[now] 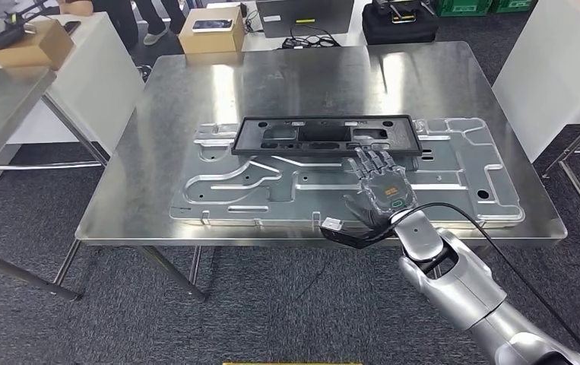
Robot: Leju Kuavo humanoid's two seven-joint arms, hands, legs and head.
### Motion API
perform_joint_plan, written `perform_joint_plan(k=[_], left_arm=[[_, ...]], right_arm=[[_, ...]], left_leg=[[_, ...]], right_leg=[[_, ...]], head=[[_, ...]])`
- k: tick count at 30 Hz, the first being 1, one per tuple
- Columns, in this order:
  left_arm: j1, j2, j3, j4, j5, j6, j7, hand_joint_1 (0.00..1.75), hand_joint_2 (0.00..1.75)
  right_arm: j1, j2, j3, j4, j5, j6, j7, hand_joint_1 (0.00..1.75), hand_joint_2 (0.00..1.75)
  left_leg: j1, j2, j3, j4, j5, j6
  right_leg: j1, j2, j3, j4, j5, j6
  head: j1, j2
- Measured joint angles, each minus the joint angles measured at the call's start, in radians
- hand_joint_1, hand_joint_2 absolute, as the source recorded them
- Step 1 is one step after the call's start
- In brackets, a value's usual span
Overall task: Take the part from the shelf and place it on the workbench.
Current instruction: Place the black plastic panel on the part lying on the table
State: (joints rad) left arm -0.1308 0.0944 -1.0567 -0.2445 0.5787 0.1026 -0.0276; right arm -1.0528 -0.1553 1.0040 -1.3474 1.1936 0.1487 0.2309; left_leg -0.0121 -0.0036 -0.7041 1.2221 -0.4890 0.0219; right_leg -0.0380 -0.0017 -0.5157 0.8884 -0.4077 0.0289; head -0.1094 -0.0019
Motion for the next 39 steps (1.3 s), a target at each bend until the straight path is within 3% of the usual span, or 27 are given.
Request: perform_joint_plan(k=[1,2,4,6,9,11,13,14,15,16,17,19,21,22,23,24,25,27,28,29,30,31,32,34,36,37,39], left_arm=[[0.000,-0.001,0.000,0.000,0.001,-0.002,-0.001,0.00,0.00],[-0.001,-0.001,0.000,0.000,0.001,-0.003,-0.001,0.00,0.00],[-0.003,0.001,0.000,0.000,0.002,-0.004,-0.003,0.00,0.00],[-0.007,0.006,0.000,0.001,0.003,-0.004,-0.004,0.00,0.00],[-0.007,0.011,0.000,0.002,0.006,-0.004,-0.006,0.00,0.00],[-0.008,0.010,0.001,0.002,0.014,-0.004,-0.006,0.00,0.00],[-0.007,0.009,0.002,0.002,0.026,-0.002,-0.003,0.00,0.00],[-0.007,0.009,0.002,0.002,0.031,-0.002,-0.001,0.00,0.00],[-0.006,0.008,0.002,0.002,0.035,-0.001,0.001,0.00,0.00],[-0.005,0.008,0.003,0.002,0.037,-0.001,0.002,0.00,0.00],[-0.004,0.007,0.003,0.002,0.038,0.000,0.003,0.00,0.00],[-0.003,0.007,0.003,0.002,0.039,0.001,0.004,0.00,0.00],[-0.003,0.007,0.003,0.002,0.043,0.003,0.004,0.00,0.00],[-0.004,0.007,0.004,0.002,0.046,0.005,0.005,0.00,0.00],[-0.004,0.007,0.004,0.002,0.051,0.010,0.005,0.00,0.00],[-0.005,0.005,0.006,0.002,0.058,0.020,0.008,0.00,0.00],[-0.005,-0.001,0.009,0.002,0.065,0.033,0.014,0.00,0.00],[-0.004,-0.017,0.018,0.002,0.081,0.071,0.034,0.00,0.00],[-0.004,-0.025,0.023,0.001,0.089,0.088,0.042,0.00,0.00],[-0.004,-0.032,0.027,-0.001,0.098,0.103,0.045,0.00,0.00],[-0.003,-0.037,0.030,-0.002,0.107,0.113,0.044,0.00,0.00],[-0.001,-0.042,0.034,-0.004,0.117,0.120,0.041,0.00,0.00],[0.003,-0.046,0.039,-0.004,0.125,0.126,0.037,0.00,0.00],[0.008,-0.050,0.049,-0.005,0.141,0.136,0.034,0.00,0.00],[0.006,-0.051,0.053,-0.006,0.152,0.149,0.034,0.00,0.00],[0.003,-0.052,0.053,-0.006,0.156,0.157,0.035,0.00,0.00],[0.001,-0.055,0.054,-0.006,0.162,0.173,0.038,0.00,0.00]], right_arm=[[0.002,0.000,0.001,0.001,0.000,0.001,-0.001,0.00,0.00],[0.003,-0.001,0.001,0.002,-0.001,0.003,-0.002,0.00,0.00],[0.001,-0.001,0.000,0.002,-0.005,0.004,-0.003,0.00,0.00],[-0.004,-0.001,-0.001,0.002,-0.008,0.005,-0.004,0.00,0.00],[-0.001,0.000,-0.001,0.003,-0.022,0.005,-0.004,0.00,0.00],[0.009,-0.002,-0.002,0.004,-0.054,0.003,0.002,0.00,0.00],[0.030,-0.007,-0.009,0.004,-0.099,-0.004,0.016,0.00,0.00],[0.045,-0.011,-0.014,0.004,-0.121,-0.009,0.024,0.00,0.00],[0.063,-0.014,-0.020,0.004,-0.143,-0.014,0.031,0.00,0.00],[0.082,-0.018,-0.026,0.004,-0.163,-0.021,0.038,0.00,0.00],[0.101,-0.021,-0.032,0.004,-0.182,-0.028,0.044,0.00,0.00],[0.134,-0.026,-0.047,0.003,-0.212,-0.046,0.054,0.00,0.00],[0.160,-0.028,-0.065,0.000,-0.239,-0.065,0.061,0.00,0.00],[0.176,-0.029,-0.076,-0.001,-0.258,-0.076,0.066,0.00,0.00],[0.197,-0.031,-0.087,-0.002,-0.282,-0.087,0.073,0.00,0.00],[0.223,-0.034,-0.099,0.000,-0.309,-0.101,0.080,0.00,0.00],[0.254,-0.037,-0.112,0.002,-0.338,-0.117,0.087,0.00,0.00],[0.332,-0.044,-0.142,0.009,-0.412,-0.164,0.098,0.00,0.00],[0.378,-0.047,-0.160,0.013,-0.458,-0.197,0.101,0.00,0.44],[0.430,-0.051,-0.181,0.020,-0.508,-0.234,0.102,0.00,0.87],[0.483,-0.057,-0.203,0.030,-0.559,-0.272,0.100,0.00,1.31],[0.536,-0.063,-0.225,0.045,-0.612,-0.310,0.094,0.00,1.75],[0.587,-0.068,-0.246,0.067,-0.668,-0.346,0.083,0.00,1.75],[0.672,-0.073,-0.285,0.132,-0.800,-0.412,0.043,0.00,1.75],[0.736,-0.074,-0.318,0.225,-0.954,-0.457,-0.033,0.00,1.75],[0.764,-0.073,-0.332,0.280,-1.032,-0.465,-0.075,0.00,1.75],[0.820,-0.069,-0.362,0.401,-1.175,-0.451,-0.140,0.00,1.75]], left_leg=[[0.001,0.000,0.020,-0.014,0.017,0.002],[0.000,-0.001,0.062,-0.073,0.046,0.010],[-0.011,-0.003,0.175,-0.249,0.091,0.040],[-0.024,-0.006,0.243,-0.368,0.097,0.065],[-0.030,-0.005,0.245,-0.403,0.119,0.076],[-0.023,-0.003,0.236,-0.420,0.149,0.084],[-0.021,-0.003,0.211,-0.411,0.164,0.085],[-0.022,-0.004,0.195,-0.402,0.169,0.083],[-0.023,-0.004,0.179,-0.394,0.175,0.081],[-0.024,-0.004,0.163,-0.387,0.183,0.079],[-0.024,-0.003,0.148,-0.382,0.192,0.077],[-0.026,-0.003,0.127,-0.376,0.210,0.069],[-0.030,-0.002,0.120,-0.375,0.230,0.063],[-0.031,-0.001,0.118,-0.377,0.241,0.060],[-0.030,-0.002,0.115,-0.380,0.254,0.058],[-0.028,-0.002,0.107,-0.374,0.254,0.055],[-0.026,-0.002,0.095,-0.351,0.231,0.049],[-0.014,-0.001,0.061,-0.239,0.119,0.029],[-0.006,-0.001,0.046,-0.161,0.054,0.018],[0.003,0.000,0.036,-0.085,0.010,0.009],[0.011,0.000,0.034,-0.029,-0.005,0.003],[0.017,0.000,0.046,-0.002,0.007,-0.002],[0.021,0.000,0.075,-0.013,0.036,-0.005],[0.024,-0.002,0.183,-0.142,0.079,-0.004],[0.018,-0.006,0.300,-0.320,0.060,0.008],[0.013,-0.009,0.331,-0.376,0.044,0.015],[0.008,-0.014,0.335,-0.416,0.048,0.030]], right_leg=[[0.002,-0.001,-0.004,0.000,0.005,0.000],[0.004,0.000,-0.007,0.000,0.010,0.000],[0.008,0.000,-0.012,-0.002,0.020,0.001],[0.003,-0.002,-0.018,-0.003,0.032,0.010],[-0.003,-0.001,-0.030,-0.005,0.041,0.031],[0.005,0.003,-0.056,0.050,-0.022,0.035],[0.009,0.003,-0.102,0.188,-0.126,0.034],[0.009,0.003,-0.119,0.258,-0.157,0.036],[0.010,0.003,-0.126,0.307,-0.161,0.038],[0.010,0.003,-0.117,0.325,-0.141,0.039],[0.011,0.003,-0.092,0.307,-0.107,0.041],[0.011,0.003,0.014,0.175,-0.063,0.041],[0.014,0.003,0.121,0.019,-0.074,0.033],[0.016,0.003,0.145,-0.024,-0.080,0.027],[0.015,0.002,0.145,-0.040,-0.079,0.019],[0.014,-0.001,0.133,-0.038,-0.068,0.012],[0.011,-0.004,0.122,-0.038,-0.056,0.006],[0.007,-0.010,0.090,-0.037,-0.028,-0.002],[0.007,-0.012,0.073,-0.036,-0.015,-0.003],[0.007,-0.015,0.055,-0.034,-0.002,-0.002],[0.006,-0.018,0.038,-0.031,0.009,0.001],[0.005,-0.021,0.021,-0.027,0.019,0.004],[0.003,-0.024,0.005,-0.023,0.029,0.008],[-0.004,-0.025,-0.019,-0.019,0.048,0.018],[-0.010,-0.026,-0.030,-0.023,0.070,0.033],[-0.013,-0.027,-0.034,-0.028,0.082,0.041],[-0.017,-0.027,-0.039,-0.043,0.107,0.058]], head=[[0.000,0.000],[0.000,0.000],[0.000,0.000],[0.000,0.000],[0.000,0.000],[0.000,0.000],[0.001,0.000],[0.001,0.000],[0.001,0.000],[0.001,0.000],[0.001,0.000],[0.001,0.000],[0.001,0.000],[0.000,0.000],[0.000,0.000],[0.000,0.000],[0.000,0.000],[-0.001,0.000],[-0.001,0.000],[-0.001,0.000],[-0.001,0.000],[-0.001,0.000],[-0.001,0.000],[-0.001,0.000],[-0.001,0.000],[-0.001,0.000],[-0.001,0.000]])
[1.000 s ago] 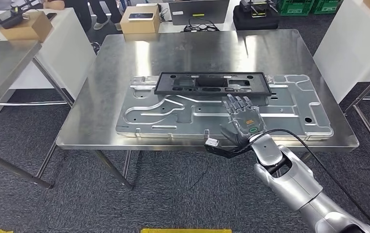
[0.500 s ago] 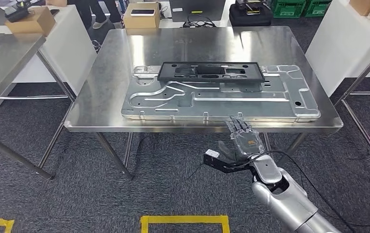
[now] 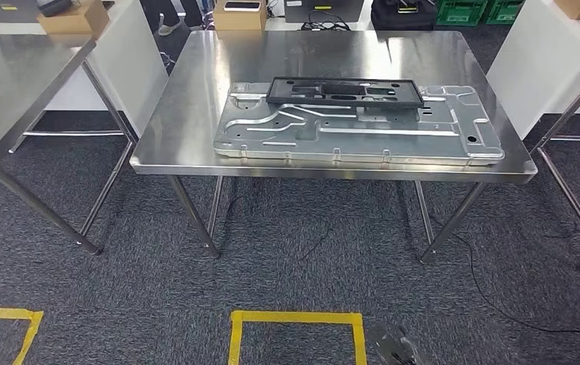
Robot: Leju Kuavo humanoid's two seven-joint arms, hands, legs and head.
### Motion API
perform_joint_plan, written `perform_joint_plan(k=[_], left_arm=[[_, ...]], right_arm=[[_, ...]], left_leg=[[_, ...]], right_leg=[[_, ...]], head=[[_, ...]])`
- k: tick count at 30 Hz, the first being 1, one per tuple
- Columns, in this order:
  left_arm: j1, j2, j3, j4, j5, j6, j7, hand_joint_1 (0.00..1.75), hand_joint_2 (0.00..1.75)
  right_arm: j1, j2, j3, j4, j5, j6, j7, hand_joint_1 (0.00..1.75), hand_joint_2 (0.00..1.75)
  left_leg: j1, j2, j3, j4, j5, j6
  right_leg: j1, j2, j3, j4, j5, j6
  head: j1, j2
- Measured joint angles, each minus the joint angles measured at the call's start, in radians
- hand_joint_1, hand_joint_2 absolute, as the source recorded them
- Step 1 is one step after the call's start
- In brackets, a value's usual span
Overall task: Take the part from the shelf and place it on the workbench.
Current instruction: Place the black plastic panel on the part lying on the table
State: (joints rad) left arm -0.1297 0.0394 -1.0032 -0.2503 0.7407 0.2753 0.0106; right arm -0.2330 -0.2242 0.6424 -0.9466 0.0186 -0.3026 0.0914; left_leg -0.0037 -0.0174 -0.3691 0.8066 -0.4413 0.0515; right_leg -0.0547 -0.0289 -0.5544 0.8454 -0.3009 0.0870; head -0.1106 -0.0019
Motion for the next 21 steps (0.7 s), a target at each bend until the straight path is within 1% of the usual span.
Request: perform_joint_plan(k=[1,2,3,4,5,6,7,8,9,10,11,12,13,14,15,16,17,18,19,20,21], left_arm=[[0.001,-0.003,0.000,0.000,0.001,0.005,0.002,0.00,0.00],[0.004,-0.007,0.000,0.000,0.002,0.009,0.003,0.00,0.00],[0.006,-0.010,0.000,-0.001,0.003,0.012,0.004,0.00,0.00],[0.007,-0.013,0.000,-0.001,0.006,0.016,0.004,0.00,0.00],[0.008,-0.016,0.000,-0.001,0.010,0.020,0.004,0.00,0.00],[0.009,-0.019,0.000,-0.001,0.015,0.024,0.004,0.00,0.00],[0.010,-0.021,0.000,-0.001,0.019,0.027,0.004,0.00,0.00],[0.011,-0.024,0.000,-0.001,0.023,0.029,0.005,0.00,0.00],[0.012,-0.026,0.000,-0.001,0.025,0.031,0.006,0.00,0.00],[0.012,-0.027,0.000,-0.002,0.027,0.031,0.008,0.00,0.00],[0.012,-0.028,0.000,-0.002,0.028,0.031,0.011,0.00,0.00],[0.011,-0.028,0.000,-0.002,0.030,0.031,0.013,0.00,0.00],[0.010,-0.028,0.000,-0.002,0.031,0.031,0.016,0.00,0.00],[0.009,-0.028,0.000,-0.002,0.033,0.031,0.017,0.00,0.00],[0.008,-0.027,0.000,-0.002,0.036,0.031,0.018,0.00,0.00],[0.008,-0.027,-0.001,-0.002,0.038,0.032,0.019,0.00,0.00],[0.009,-0.027,-0.001,-0.003,0.041,0.033,0.018,0.00,0.00],[0.011,-0.028,-0.001,-0.003,0.043,0.033,0.018,0.00,0.00],[0.012,-0.029,-0.001,-0.004,0.045,0.033,0.018,0.00,0.00],[0.013,-0.029,-0.002,-0.004,0.047,0.033,0.018,0.00,0.00],[0.013,-0.029,-0.002,-0.004,0.048,0.033,0.018,0.00,0.00]], right_arm=[[0.026,0.002,-0.014,0.059,-0.054,0.017,-0.011,0.00,1.75],[0.048,0.007,-0.029,0.117,-0.098,0.040,-0.004,0.00,1.75],[0.067,0.013,-0.044,0.171,-0.133,0.065,0.019,0.00,1.75],[0.082,0.020,-0.058,0.222,-0.162,0.091,0.059,0.00,1.75],[0.096,0.030,-0.071,0.267,-0.187,0.114,0.108,0.00,1.75],[0.107,0.040,-0.086,0.309,-0.207,0.131,0.158,0.00,1.75],[0.116,0.051,-0.101,0.347,-0.222,0.143,0.198,0.00,1.75],[0.123,0.062,-0.114,0.380,-0.232,0.149,0.223,0.00,1.75],[0.127,0.072,-0.126,0.410,-0.238,0.153,0.234,0.00,1.75],[0.130,0.082,-0.136,0.433,-0.240,0.156,0.235,0.00,1.75],[0.131,0.091,-0.143,0.453,-0.240,0.158,0.231,0.00,1.75],[0.132,0.100,-0.151,0.472,-0.240,0.158,0.223,0.00,1.75],[0.133,0.109,-0.158,0.489,-0.240,0.156,0.213,0.00,1.75],[0.134,0.119,-0.164,0.505,-0.242,0.153,0.201,0.00,1.75],[0.136,0.129,-0.170,0.522,-0.243,0.150,0.189,0.00,1.75],[0.137,0.137,-0.175,0.537,-0.245,0.147,0.179,0.00,1.75],[0.138,0.143,-0.181,0.550,-0.247,0.144,0.171,0.00,1.75],[0.138,0.148,-0.186,0.563,-0.249,0.143,0.166,0.00,1.75],[0.138,0.151,-0.191,0.575,-0.250,0.143,0.162,0.00,1.75],[0.139,0.155,-0.196,0.586,-0.252,0.142,0.160,0.00,1.75],[0.139,0.157,-0.200,0.597,-0.253,0.142,0.158,0.00,1.75]], left_leg=[[-0.001,0.000,-0.011,-0.004,0.013,0.006],[0.000,0.001,-0.024,-0.006,0.029,0.015],[-0.001,0.002,-0.039,-0.008,0.043,0.022],[-0.005,0.003,-0.057,-0.006,0.056,0.028],[-0.009,0.002,-0.075,-0.003,0.068,0.033],[-0.013,0.002,-0.093,-0.002,0.080,0.035],[-0.018,0.002,-0.110,0.002,0.092,0.036],[-0.022,0.003,-0.128,0.007,0.103,0.036],[-0.024,0.004,-0.145,0.014,0.113,0.034],[-0.026,0.006,-0.160,0.021,0.121,0.031],[-0.029,0.009,-0.171,0.029,0.127,0.028],[-0.033,0.012,-0.178,0.035,0.133,0.024],[-0.037,0.016,-0.184,0.041,0.140,0.021],[-0.040,0.019,-0.189,0.046,0.146,0.020],[-0.039,0.021,-0.195,0.050,0.152,0.018],[-0.038,0.022,-0.203,0.062,0.144,0.013],[-0.034,0.022,-0.216,0.091,0.117,0.006],[-0.029,0.021,-0.235,0.142,0.076,-0.004],[-0.023,0.021,-0.261,0.218,0.024,-0.014],[-0.017,0.021,-0.288,0.302,-0.021,-0.020],[-0.012,0.021,-0.308,0.373,-0.050,-0.024]], right_leg=[[-0.001,0.003,-0.007,0.002,-0.010,0.004],[-0.001,0.008,-0.020,0.027,-0.047,0.005],[0.000,0.012,-0.040,0.078,-0.105,0.002],[0.002,0.016,-0.065,0.152,-0.172,-0.001],[0.006,0.018,-0.087,0.238,-0.224,-0.004],[0.011,0.019,-0.104,0.313,-0.241,-0.006],[0.015,0.021,-0.109,0.367,-0.227,-0.008],[0.019,0.022,-0.098,0.387,-0.190,-0.011],[0.022,0.023,-0.068,0.367,-0.152,-0.015],[0.024,0.023,-0.016,0.309,-0.133,-0.020],[0.027,0.023,0.053,0.220,-0.135,-0.024],[0.029,0.024,0.118,0.126,-0.156,-0.028],[0.030,0.025,0.166,0.053,-0.178,-0.032],[0.030,0.027,0.190,0.008,-0.189,-0.035],[0.027,0.028,0.191,-0.006,-0.195,-0.040],[0.025,0.028,0.184,-0.004,-0.191,-0.046],[0.024,0.027,0.177,-0.002,-0.186,-0.052],[0.023,0.025,0.171,-0.002,-0.181,-0.057],[0.024,0.024,0.165,-0.002,-0.175,-0.061],[0.026,0.021,0.158,-0.001,-0.170,-0.063],[0.029,0.019,0.152,0.000,-0.165,-0.064]], head=[[0.000,0.000],[0.000,0.000],[0.001,0.000],[0.001,0.000],[0.001,0.000],[0.001,0.000],[0.001,0.000],[0.001,0.000],[0.001,0.000],[0.000,0.000],[0.000,0.000],[0.000,0.000],[-0.001,0.000],[-0.001,0.000],[-0.001,0.000],[-0.002,0.000],[-0.002,0.000],[-0.002,0.000],[-0.002,0.000],[-0.002,0.000],[-0.002,0.000]])
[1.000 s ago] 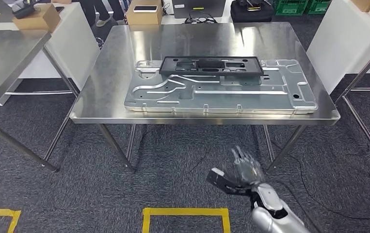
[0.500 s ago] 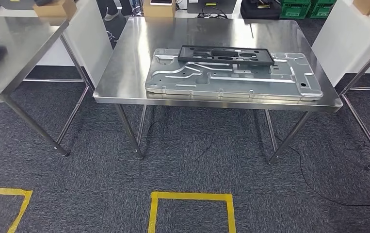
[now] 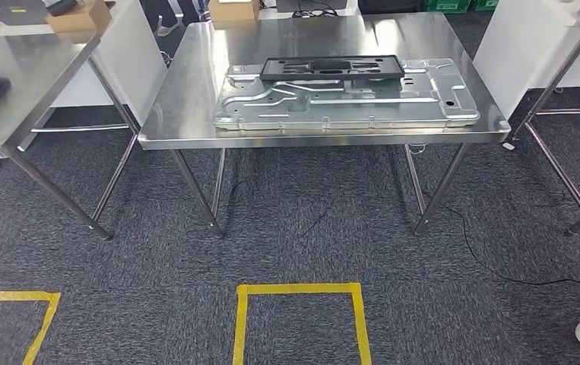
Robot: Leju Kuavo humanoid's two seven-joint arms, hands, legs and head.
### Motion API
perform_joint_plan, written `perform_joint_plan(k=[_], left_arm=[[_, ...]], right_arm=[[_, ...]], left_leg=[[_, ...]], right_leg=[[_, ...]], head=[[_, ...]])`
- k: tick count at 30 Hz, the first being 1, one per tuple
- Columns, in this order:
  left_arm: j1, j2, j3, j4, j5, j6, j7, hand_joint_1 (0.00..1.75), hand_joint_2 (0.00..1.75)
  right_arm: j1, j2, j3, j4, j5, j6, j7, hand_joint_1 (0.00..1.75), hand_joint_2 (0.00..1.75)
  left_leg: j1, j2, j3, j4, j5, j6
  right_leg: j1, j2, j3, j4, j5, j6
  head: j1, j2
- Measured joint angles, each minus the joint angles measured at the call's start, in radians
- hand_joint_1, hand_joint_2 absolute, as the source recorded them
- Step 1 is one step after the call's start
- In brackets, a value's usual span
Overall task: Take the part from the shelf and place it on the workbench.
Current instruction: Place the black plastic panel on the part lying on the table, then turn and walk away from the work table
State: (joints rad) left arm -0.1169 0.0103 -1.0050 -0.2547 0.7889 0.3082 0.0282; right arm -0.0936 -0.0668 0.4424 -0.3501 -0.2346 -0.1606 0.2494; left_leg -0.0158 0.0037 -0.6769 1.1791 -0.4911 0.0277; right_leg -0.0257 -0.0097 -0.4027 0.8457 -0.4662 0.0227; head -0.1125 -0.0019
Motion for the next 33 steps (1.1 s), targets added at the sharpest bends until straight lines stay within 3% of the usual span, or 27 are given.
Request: perform_joint_plan(k=[1,2,3,6,8,10,12,14,15,16,17,18,20,22,23,26,28,30,31,32,33], left_arm=[[0.001,0.000,0.000,0.000,0.002,0.000,0.000,0.00,0.00],[0.001,0.000,0.000,0.000,0.003,0.000,0.000,0.00,0.00],[0.001,0.000,0.000,0.000,0.005,0.000,0.000,0.00,0.00],[-0.004,0.001,0.000,-0.002,0.009,0.001,0.000,0.00,0.00],[-0.009,0.002,0.000,-0.003,0.014,0.005,0.000,0.00,0.00],[-0.013,0.001,0.000,-0.003,0.018,0.008,0.000,0.00,0.00],[-0.013,0.000,-0.001,-0.004,0.019,0.010,0.000,0.00,0.00],[-0.013,-0.001,-0.001,-0.004,0.020,0.011,-0.002,0.00,0.00],[-0.013,-0.002,-0.001,-0.004,0.020,0.011,-0.004,0.00,0.00],[-0.012,-0.002,-0.002,-0.004,0.019,0.011,-0.005,0.00,0.00],[-0.012,-0.003,-0.002,-0.004,0.019,0.011,-0.006,0.00,0.00],[-0.011,-0.003,-0.002,-0.004,0.019,0.011,-0.007,0.00,0.00],[-0.011,-0.003,-0.002,-0.004,0.020,0.011,-0.007,0.00,0.00],[-0.010,-0.002,-0.003,-0.004,0.022,0.011,-0.007,0.00,0.00],[-0.009,-0.001,-0.003,-0.004,0.023,0.012,-0.007,0.00,0.00],[-0.008,-0.001,-0.003,-0.004,0.025,0.013,-0.007,0.00,0.00],[-0.006,-0.001,-0.003,-0.004,0.026,0.014,-0.008,0.00,0.00],[-0.004,-0.001,-0.003,-0.004,0.028,0.014,-0.008,0.00,0.00],[-0.003,-0.001,-0.004,-0.004,0.029,0.014,-0.009,0.00,0.00],[-0.001,-0.001,-0.004,-0.004,0.030,0.014,-0.010,0.00,0.00],[0.000,-0.001,-0.004,-0.004,0.031,0.015,-0.010,0.00,0.00]], right_arm=[[0.001,0.002,-0.004,0.010,-0.001,0.000,-0.002,0.00,1.75],[0.002,0.004,-0.008,0.019,-0.002,0.000,-0.003,0.00,1.75],[0.002,0.004,-0.012,0.026,-0.003,0.000,-0.005,0.00,1.75],[0.001,0.013,-0.019,0.041,-0.003,0.000,-0.006,0.00,1.75],[0.000,0.019,-0.022,0.051,-0.004,0.001,-0.005,0.00,1.75],[-0.003,0.019,-0.023,0.059,-0.007,0.001,-0.003,0.00,1.75],[-0.004,0.021,-0.025,0.065,-0.010,0.002,-0.001,0.00,1.75],[-0.003,0.022,-0.028,0.073,-0.014,0.002,0.002,0.00,0.87],[-0.002,0.023,-0.030,0.076,-0.016,0.003,0.003,0.00,0.44],[-0.001,0.024,-0.032,0.080,-0.018,0.003,0.004,0.00,0.00],[0.000,0.024,-0.034,0.084,-0.020,0.003,0.005,0.00,0.00],[0.000,0.024,-0.036,0.088,-0.023,0.003,0.005,0.00,0.00],[-0.001,0.028,-0.038,0.092,-0.028,0.003,0.006,0.00,0.00],[-0.004,0.033,-0.039,0.093,-0.033,0.003,0.006,0.00,0.00],[-0.006,0.036,-0.039,0.095,-0.035,0.003,0.006,0.00,0.00],[-0.008,0.038,-0.040,0.098,-0.037,0.003,0.005,0.00,0.00],[-0.009,0.039,-0.040,0.099,-0.037,0.003,0.005,0.00,0.00],[-0.009,0.040,-0.040,0.101,-0.038,0.003,0.006,0.00,0.00],[-0.008,0.040,-0.040,0.102,-0.039,0.003,0.006,0.00,0.00],[-0.007,0.040,-0.040,0.104,-0.039,0.003,0.006,0.00,0.00],[-0.006,0.040,-0.040,0.105,-0.041,0.003,0.007,0.00,0.00]], left_leg=[[0.002,0.000,-0.004,0.038,-0.009,0.000],[0.002,0.000,0.015,0.029,0.001,0.004],[0.000,-0.001,0.055,-0.025,0.025,0.013],[-0.022,0.001,0.206,-0.262,0.090,0.059],[-0.034,0.005,0.243,-0.328,0.096,0.075],[-0.030,0.007,0.247,-0.353,0.099,0.073],[-0.022,0.008,0.248,-0.370,0.105,0.068],[-0.017,0.009,0.239,-0.371,0.110,0.067],[-0.016,0.010,0.234,-0.369,0.111,0.066],[-0.015,0.011,0.230,-0.366,0.113,0.065],[-0.012,0.013,0.228,-0.363,0.113,0.064],[-0.009,0.016,0.226,-0.359,0.113,0.061],[-0.005,0.021,0.223,-0.345,0.108,0.050],[-0.007,0.028,0.221,-0.333,0.100,0.040],[-0.009,0.032,0.220,-0.331,0.096,0.037],[-0.005,0.036,0.215,-0.315,0.078,0.031],[0.003,0.025,0.175,-0.221,0.010,0.016],[0.008,0.018,0.109,-0.060,-0.079,0.003],[0.010,0.016,0.087,-0.003,-0.102,0.002],[0.009,0.014,0.083,0.015,-0.104,0.005],[0.008,0.010,0.102,-0.013,-0.085,0.012]], right_leg=[[0.003,-0.001,-0.006,0.001,0.004,-0.001],[0.006,-0.002,-0.009,0.002,0.007,-0.001],[0.010,-0.002,-0.012,0.003,0.010,-0.002],[0.016,0.000,-0.017,0.002,0.018,-0.001],[0.017,0.002,-0.022,0.002,0.022,0.004],[0.018,0.004,-0.027,0.009,0.019,0.009],[0.020,0.006,-0.060,0.074,-0.025,0.016],[0.017,0.008,-0.134,0.229,-0.107,0.025],[0.015,0.008,-0.170,0.305,-0.137,0.029],[0.013,0.008,-0.192,0.351,-0.148,0.033],[0.011,0.008,-0.191,0.353,-0.136,0.038],[0.008,0.005,-0.168,0.308,-0.105,0.043],[-0.003,-0.022,-0.085,0.148,-0.033,0.056],[-0.012,-0.045,-0.034,0.042,0.004,0.053],[-0.014,-0.046,-0.030,0.027,0.008,0.046],[-0.011,-0.017,-0.039,0.026,0.021,0.022],[-0.012,-0.002,-0.050,0.025,0.032,0.010],[-0.010,0.015,-0.067,0.026,0.044,0.006],[-0.009,0.025,-0.075,0.026,0.049,0.006],[-0.007,0.035,-0.081,0.026,0.054,0.005],[-0.004,0.045,-0.086,0.026,0.058,0.005]], head=[[0.000,0.000],[0.000,0.000],[0.000,0.000],[0.000,0.000],[0.000,0.000],[0.000,0.000],[0.001,0.000],[0.002,0.000],[0.002,0.000],[0.002,0.000],[0.002,0.000],[0.002,0.000],[0.003,0.000],[0.003,0.000],[0.003,0.000],[0.003,0.000],[0.003,0.000],[0.003,0.000],[0.003,0.000],[0.003,0.000],[0.003,0.000]])
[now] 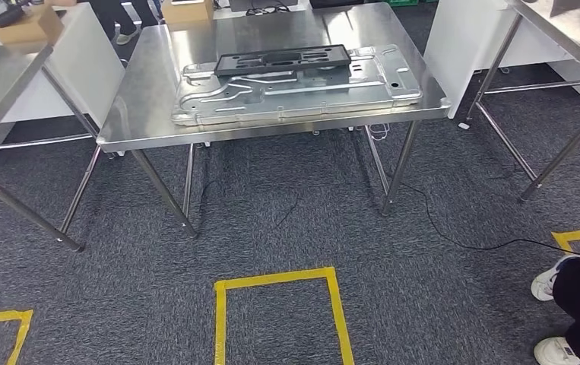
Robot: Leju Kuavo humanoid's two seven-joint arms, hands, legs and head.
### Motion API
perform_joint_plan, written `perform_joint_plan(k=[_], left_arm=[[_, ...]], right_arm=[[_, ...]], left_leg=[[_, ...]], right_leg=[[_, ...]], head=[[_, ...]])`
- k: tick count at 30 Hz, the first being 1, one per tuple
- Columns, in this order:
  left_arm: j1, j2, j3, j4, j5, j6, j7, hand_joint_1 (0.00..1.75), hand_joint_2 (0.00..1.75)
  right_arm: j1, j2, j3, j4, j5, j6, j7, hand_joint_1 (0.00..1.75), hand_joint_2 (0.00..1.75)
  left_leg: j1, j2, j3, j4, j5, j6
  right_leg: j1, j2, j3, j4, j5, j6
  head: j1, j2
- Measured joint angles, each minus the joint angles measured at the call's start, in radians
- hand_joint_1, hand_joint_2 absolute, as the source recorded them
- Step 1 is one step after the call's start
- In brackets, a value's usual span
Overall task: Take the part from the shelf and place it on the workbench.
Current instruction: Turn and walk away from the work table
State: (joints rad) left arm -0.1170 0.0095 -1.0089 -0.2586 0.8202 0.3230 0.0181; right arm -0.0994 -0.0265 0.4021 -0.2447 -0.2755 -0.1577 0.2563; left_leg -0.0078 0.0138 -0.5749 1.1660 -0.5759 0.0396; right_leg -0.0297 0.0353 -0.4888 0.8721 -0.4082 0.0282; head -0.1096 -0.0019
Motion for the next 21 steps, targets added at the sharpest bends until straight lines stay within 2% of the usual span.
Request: perform_joint_plan(k=[1,3,4,5,6,7,8,9,10,11,12,13,14,15,16,18,19,20,21], left_arm=[[0.000,0.000,0.000,0.000,0.000,0.001,0.000,0.00,0.00],[-0.003,0.001,-0.001,-0.001,0.001,0.003,0.000,0.00,0.00],[-0.005,0.002,-0.002,-0.001,0.002,0.004,-0.001,0.00,0.00],[-0.007,0.002,-0.002,-0.002,0.003,0.006,-0.001,0.00,0.00],[-0.009,0.003,-0.003,-0.003,0.004,0.008,-0.001,0.00,0.00],[-0.011,0.002,-0.004,-0.004,0.005,0.009,-0.001,0.00,0.00],[-0.012,0.001,-0.004,-0.005,0.006,0.011,-0.001,0.00,0.00],[-0.014,0.000,-0.004,-0.006,0.007,0.012,-0.001,0.00,0.00],[-0.014,0.000,-0.005,-0.007,0.008,0.012,-0.001,0.00,0.00],[-0.014,0.000,-0.005,-0.007,0.009,0.013,-0.001,0.00,0.00],[-0.011,0.000,-0.005,-0.007,0.010,0.013,-0.001,0.00,0.00],[-0.009,0.000,-0.006,-0.007,0.011,0.013,-0.001,0.00,0.00],[-0.006,0.000,-0.006,-0.007,0.012,0.013,-0.001,0.00,0.00],[-0.005,0.000,-0.007,-0.007,0.013,0.013,-0.001,0.00,0.00],[-0.004,0.000,-0.007,-0.007,0.014,0.013,-0.001,0.00,0.00],[-0.005,0.000,-0.010,-0.007,0.019,0.013,-0.001,0.00,0.00],[-0.005,0.000,-0.012,-0.007,0.020,0.013,0.000,0.00,0.00],[-0.005,0.000,-0.013,-0.007,0.022,0.013,0.000,0.00,0.00],[-0.005,0.000,-0.014,-0.007,0.023,0.013,0.000,0.00,0.00]], right_arm=[[0.000,0.001,0.000,0.001,-0.002,-0.001,0.000,0.00,0.00],[-0.001,0.007,0.000,0.002,-0.005,-0.003,-0.003,0.00,0.00],[-0.002,0.009,0.000,0.002,-0.006,-0.004,-0.004,0.00,0.00],[-0.002,0.011,0.000,0.003,-0.007,-0.005,-0.006,0.00,0.00],[-0.002,0.012,0.000,0.003,-0.008,-0.006,-0.006,0.00,0.00],[0.000,0.009,-0.001,0.004,-0.009,-0.007,-0.007,0.00,0.00],[0.001,0.008,-0.001,0.006,-0.011,-0.007,-0.007,0.00,0.00],[0.001,0.006,-0.001,0.007,-0.013,-0.007,-0.008,0.00,0.00],[0.002,0.004,-0.001,0.008,-0.015,-0.007,-0.008,0.00,0.00],[0.001,0.005,0.000,0.008,-0.017,-0.007,-0.008,0.00,0.00],[0.001,0.005,0.000,0.008,-0.019,-0.007,-0.009,0.00,0.00],[0.001,0.006,0.000,0.009,-0.021,-0.007,-0.009,0.00,0.00],[0.002,0.006,0.000,0.009,-0.023,-0.007,-0.010,0.00,0.00],[0.002,0.006,0.000,0.010,-0.025,-0.007,-0.010,0.00,0.00],[0.003,0.005,0.000,0.010,-0.026,-0.008,-0.011,0.00,0.00],[0.002,0.005,0.000,0.011,-0.027,-0.008,-0.011,0.00,0.00],[0.001,0.005,0.000,0.011,-0.027,-0.008,-0.011,0.00,0.00],[0.000,0.006,0.000,0.011,-0.027,-0.009,-0.011,0.00,0.00],[0.000,0.006,0.000,0.011,-0.027,-0.009,-0.011,0.00,0.00]], left_leg=[[-0.004,-0.009,0.038,-0.069,0.034,0.011],[-0.020,-0.052,0.132,-0.242,0.103,0.046],[-0.028,-0.069,0.163,-0.303,0.124,0.060],[-0.034,-0.079,0.178,-0.334,0.134,0.066],[-0.037,-0.075,0.180,-0.342,0.137,0.065],[-0.033,-0.062,0.177,-0.344,0.141,0.059],[-0.030,-0.051,0.176,-0.347,0.146,0.054],[-0.026,-0.040,0.174,-0.350,0.150,0.054],[-0.023,-0.029,0.171,-0.352,0.154,0.055],[-0.022,-0.018,0.167,-0.352,0.156,0.058],[-0.023,-0.006,0.164,-0.351,0.157,0.061],[-0.023,0.007,0.161,-0.350,0.157,0.062],[-0.023,0.020,0.159,-0.348,0.157,0.061],[-0.023,0.031,0.158,-0.346,0.156,0.060],[-0.022,0.042,0.157,-0.342,0.154,0.058],[-0.024,0.060,0.156,-0.331,0.146,0.049],[-0.027,0.066,0.154,-0.324,0.143,0.045],[-0.030,0.072,0.151,-0.320,0.140,0.042],[-0.032,0.078,0.149,-0.317,0.139,0.041]], right_leg=[[0.003,0.010,-0.003,-0.001,0.004,0.000],[0.005,0.030,-0.009,-0.002,0.014,0.001],[0.006,0.041,-0.012,-0.003,0.019,0.004],[0.008,0.052,-0.017,-0.002,0.023,0.006],[0.011,0.063,-0.022,-0.001,0.027,0.010],[0.013,0.073,-0.026,0.001,0.030,0.012],[0.015,0.068,-0.033,0.010,0.025,0.014],[0.017,0.051,-0.048,0.037,0.005,0.017],[0.019,0.028,-0.072,0.088,-0.028,0.019],[0.019,0.003,-0.106,0.162,-0.073,0.021],[0.019,-0.012,-0.142,0.246,-0.115,0.023],[0.018,-0.019,-0.170,0.314,-0.143,0.027],[0.017,-0.023,-0.181,0.349,-0.151,0.031],[0.015,-0.026,-0.167,0.337,-0.138,0.034],[0.014,-0.034,-0.132,0.282,-0.109,0.037],[0.011,-0.074,-0.040,0.121,-0.049,0.042],[0.010,-0.089,-0.010,0.060,-0.030,0.038],[0.010,-0.097,0.004,0.027,-0.023,0.033],[0.010,-0.092,0.006,0.015,-0.021,0.027]], head=[[0.000,0.000],[0.000,0.000],[-0.001,0.000],[-0.001,0.000],[-0.002,0.000],[-0.002,0.000],[-0.002,0.000],[-0.001,0.000],[0.000,0.000],[0.000,0.000],[0.001,0.000],[0.001,0.000],[0.001,0.000],[0.001,0.000],[0.001,0.000],[0.001,0.000],[0.001,0.000],[0.000,0.000],[0.000,0.000]])
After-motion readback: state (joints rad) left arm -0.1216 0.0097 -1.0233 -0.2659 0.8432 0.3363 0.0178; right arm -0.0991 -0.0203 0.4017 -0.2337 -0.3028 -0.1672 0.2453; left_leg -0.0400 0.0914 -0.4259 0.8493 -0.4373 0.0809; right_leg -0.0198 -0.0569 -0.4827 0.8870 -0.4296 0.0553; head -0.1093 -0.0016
